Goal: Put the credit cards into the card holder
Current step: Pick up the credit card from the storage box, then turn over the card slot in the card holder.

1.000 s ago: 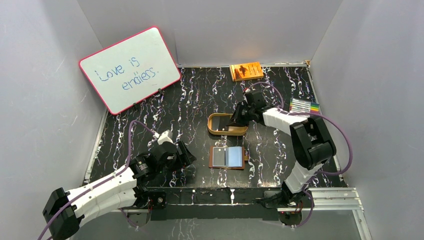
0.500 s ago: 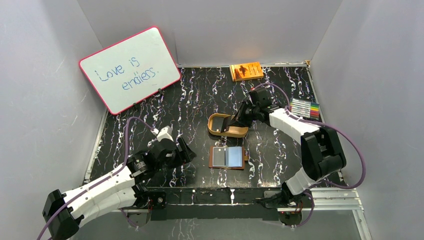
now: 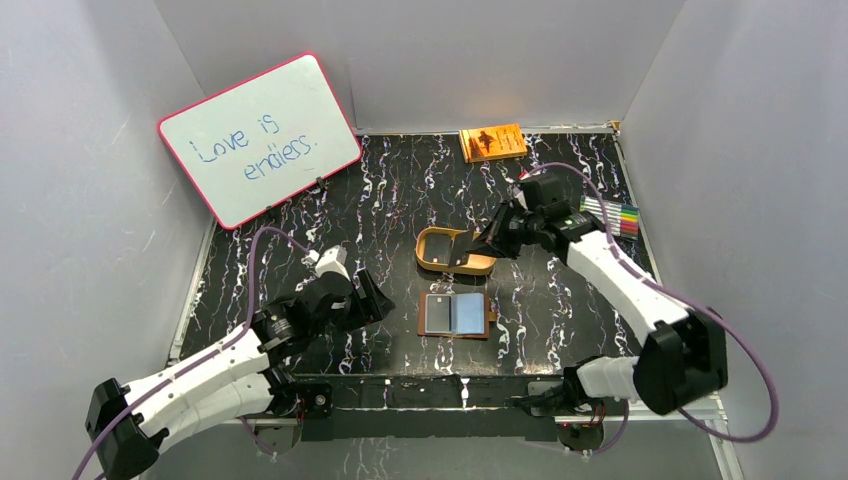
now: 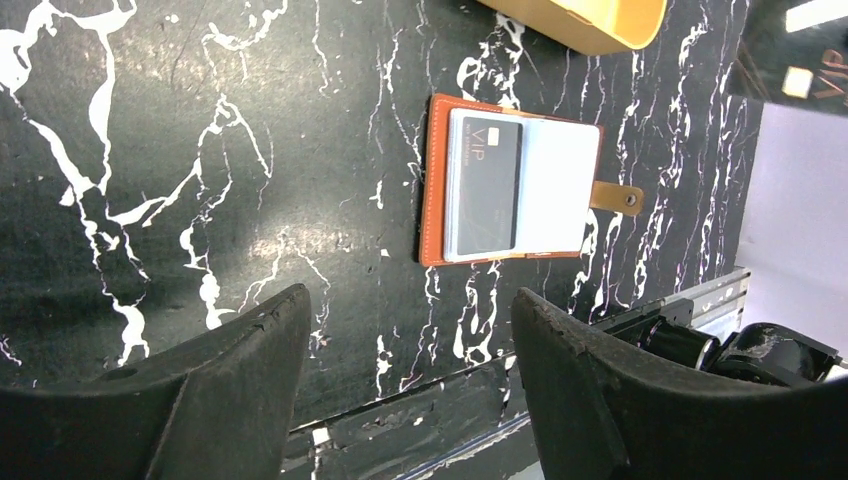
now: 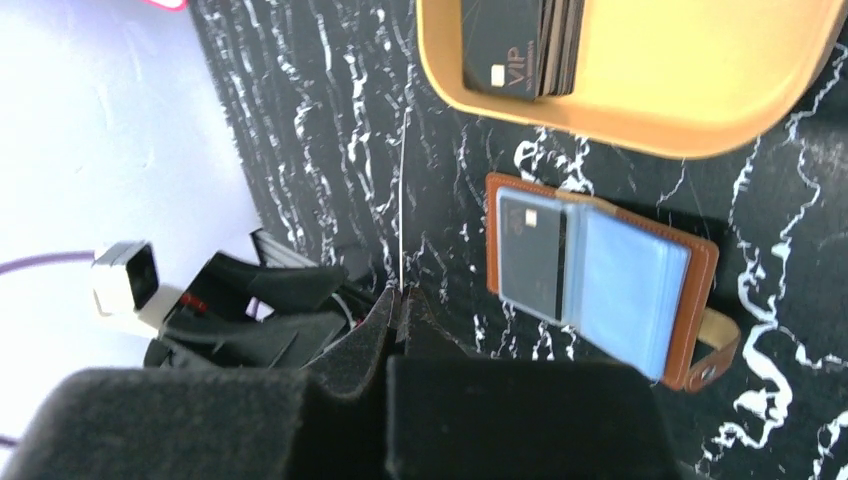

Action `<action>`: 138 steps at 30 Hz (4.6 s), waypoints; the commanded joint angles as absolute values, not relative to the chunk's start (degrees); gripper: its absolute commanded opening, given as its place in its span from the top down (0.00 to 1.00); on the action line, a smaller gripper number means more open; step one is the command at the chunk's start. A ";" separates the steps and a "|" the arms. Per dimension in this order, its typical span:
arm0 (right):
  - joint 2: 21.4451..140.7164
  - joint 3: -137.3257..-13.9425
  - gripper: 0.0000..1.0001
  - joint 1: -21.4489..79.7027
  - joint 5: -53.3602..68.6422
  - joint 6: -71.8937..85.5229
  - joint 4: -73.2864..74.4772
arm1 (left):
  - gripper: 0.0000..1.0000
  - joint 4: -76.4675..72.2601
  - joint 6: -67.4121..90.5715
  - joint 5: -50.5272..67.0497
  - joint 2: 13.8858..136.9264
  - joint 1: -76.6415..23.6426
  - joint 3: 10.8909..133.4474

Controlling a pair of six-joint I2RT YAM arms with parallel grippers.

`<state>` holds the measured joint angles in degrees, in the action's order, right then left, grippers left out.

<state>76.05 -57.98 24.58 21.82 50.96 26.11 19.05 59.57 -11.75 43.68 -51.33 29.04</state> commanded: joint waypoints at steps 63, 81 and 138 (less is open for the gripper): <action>52.22 -28.03 1.00 21.17 24.21 34.06 28.37 | 0.34 -6.43 55.05 11.60 88.18 -52.23 50.50; 54.81 -24.41 1.00 21.17 27.89 35.42 23.75 | 0.38 -7.54 55.53 13.77 95.95 -52.25 49.74; 51.26 -20.81 1.00 21.15 33.79 39.38 15.96 | 1.00 3.05 52.84 11.35 102.48 -52.29 53.42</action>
